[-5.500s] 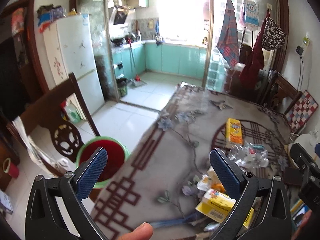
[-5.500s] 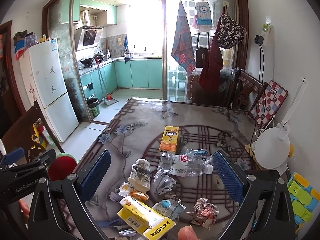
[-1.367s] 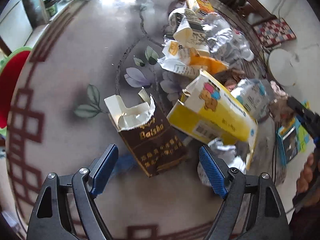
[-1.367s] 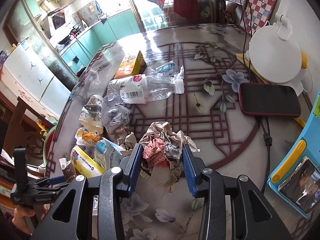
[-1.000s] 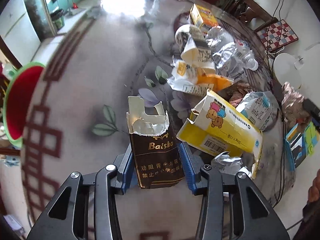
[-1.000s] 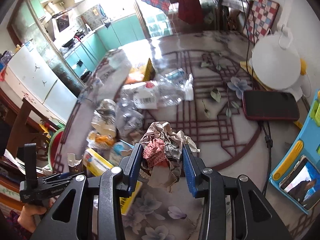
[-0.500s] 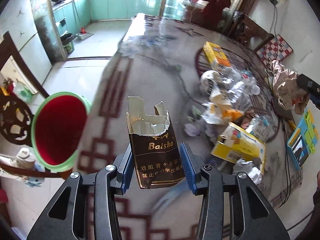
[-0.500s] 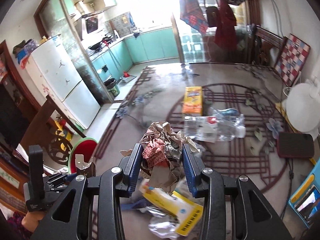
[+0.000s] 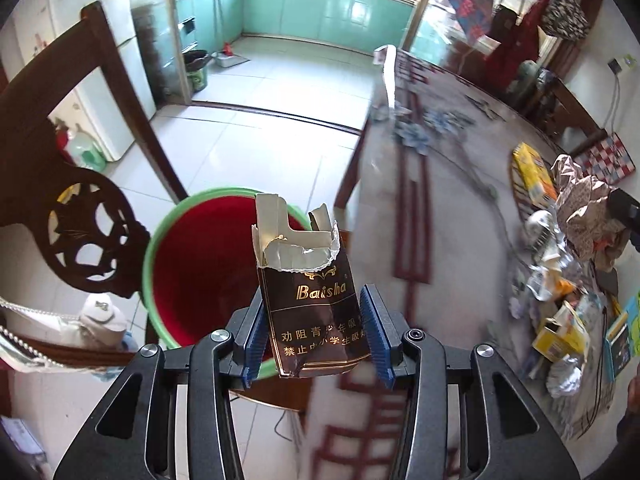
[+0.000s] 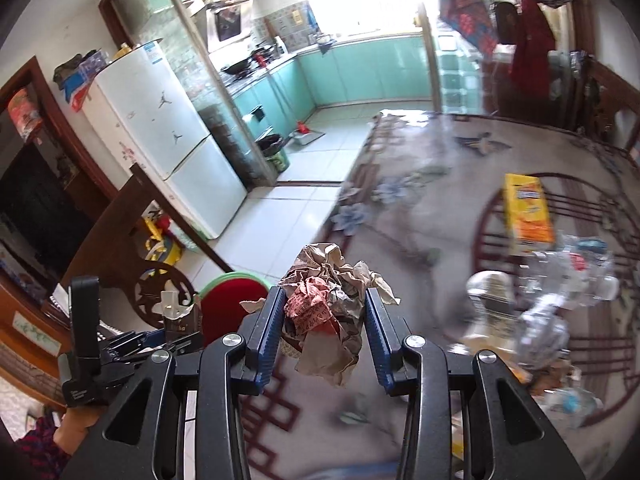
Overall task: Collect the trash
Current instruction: 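Carry both items over the red bucket and open both tools, then return to the table while the right tool grasps the yellow medicine box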
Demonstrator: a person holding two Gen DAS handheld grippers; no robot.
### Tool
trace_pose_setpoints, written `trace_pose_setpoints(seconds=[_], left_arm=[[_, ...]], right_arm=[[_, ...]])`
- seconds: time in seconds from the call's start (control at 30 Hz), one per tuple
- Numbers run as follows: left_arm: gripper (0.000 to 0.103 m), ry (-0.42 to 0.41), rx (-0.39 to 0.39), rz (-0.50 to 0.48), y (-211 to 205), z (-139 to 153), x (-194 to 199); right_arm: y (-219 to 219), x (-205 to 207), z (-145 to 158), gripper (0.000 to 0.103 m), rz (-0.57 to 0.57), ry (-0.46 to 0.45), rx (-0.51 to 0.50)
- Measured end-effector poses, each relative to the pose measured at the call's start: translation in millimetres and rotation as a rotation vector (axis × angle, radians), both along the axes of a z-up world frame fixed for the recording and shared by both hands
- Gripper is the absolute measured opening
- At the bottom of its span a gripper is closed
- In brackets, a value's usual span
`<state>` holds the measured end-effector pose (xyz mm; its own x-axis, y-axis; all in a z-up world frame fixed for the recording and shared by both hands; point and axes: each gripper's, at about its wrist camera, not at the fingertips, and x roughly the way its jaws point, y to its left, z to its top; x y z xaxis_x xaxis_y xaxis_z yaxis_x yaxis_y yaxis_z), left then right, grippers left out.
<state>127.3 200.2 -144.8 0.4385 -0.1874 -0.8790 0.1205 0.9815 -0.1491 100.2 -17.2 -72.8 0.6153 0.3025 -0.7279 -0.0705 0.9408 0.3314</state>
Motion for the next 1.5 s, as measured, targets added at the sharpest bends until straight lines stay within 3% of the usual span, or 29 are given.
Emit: trace_pose_setpoints(seconds=[0.27, 0.63, 0.73, 0.83, 0.97, 1.27, 1.37, 1.5], left_arm=[[0.043, 0.064, -0.005, 0.072, 59, -28, 36], [0.044, 0.113, -0.031, 0.097, 86, -55, 51], [0.046, 0.113, -0.021, 0.095, 84, -57, 54], [0.068, 0.098, -0.026, 0.102, 83, -55, 56], [0.075, 0.077, -0.037, 0.107, 81, -50, 55], [0.080, 0.061, -0.065, 0.134, 76, -39, 49], [0.081, 0.052, -0.064, 0.133, 70, -36, 47], [0.081, 0.043, -0.067, 0.125, 59, -30, 44]], right_arm=[[85, 56, -49, 0.038, 0.164, 0.106, 0.082], [143, 67, -98, 0.041, 0.273, 0.213, 0.088], [144, 68, -100, 0.047, 0.253, 0.217, 0.105], [143, 69, -99, 0.051, 0.232, 0.208, 0.099], [138, 68, -91, 0.052, 0.223, 0.187, 0.094], [126, 57, -67, 0.053, 0.228, 0.120, 0.108], [116, 52, -59, 0.064, 0.217, 0.089, 0.119], [100, 39, -47, 0.064, 0.201, 0.066, 0.137]])
